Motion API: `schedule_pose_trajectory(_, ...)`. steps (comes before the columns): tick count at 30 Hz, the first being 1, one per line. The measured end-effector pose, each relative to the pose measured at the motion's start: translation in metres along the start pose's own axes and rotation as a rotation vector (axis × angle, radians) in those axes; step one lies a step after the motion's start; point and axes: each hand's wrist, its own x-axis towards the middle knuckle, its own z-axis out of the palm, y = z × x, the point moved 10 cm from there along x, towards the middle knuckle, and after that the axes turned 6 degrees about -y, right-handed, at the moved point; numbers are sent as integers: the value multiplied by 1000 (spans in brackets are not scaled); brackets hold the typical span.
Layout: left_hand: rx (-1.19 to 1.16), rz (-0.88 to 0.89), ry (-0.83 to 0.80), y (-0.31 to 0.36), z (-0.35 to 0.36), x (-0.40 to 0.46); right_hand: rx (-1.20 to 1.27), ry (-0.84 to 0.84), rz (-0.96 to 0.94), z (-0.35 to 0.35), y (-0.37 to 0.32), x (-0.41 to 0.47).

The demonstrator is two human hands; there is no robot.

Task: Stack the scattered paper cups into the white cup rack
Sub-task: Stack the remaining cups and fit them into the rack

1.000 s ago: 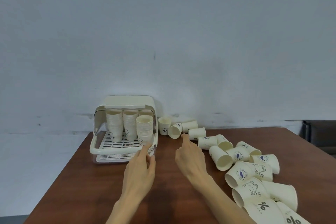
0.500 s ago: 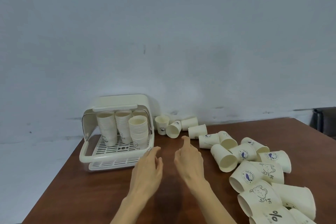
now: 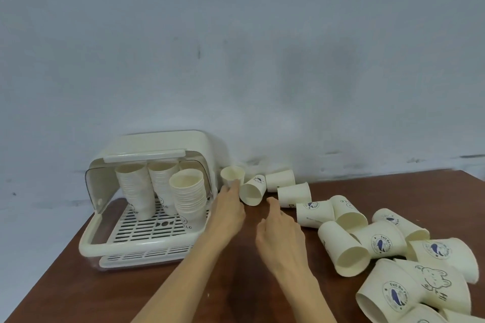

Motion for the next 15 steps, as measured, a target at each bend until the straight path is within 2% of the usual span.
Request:
schedule_pose_trajectory(9,183,-223,-144,-22,32,57,31,19,-8,-1,4,7)
schedule_pose_trajectory(15,203,-238,-114,-30,36,79,29,9,22,3,13,7)
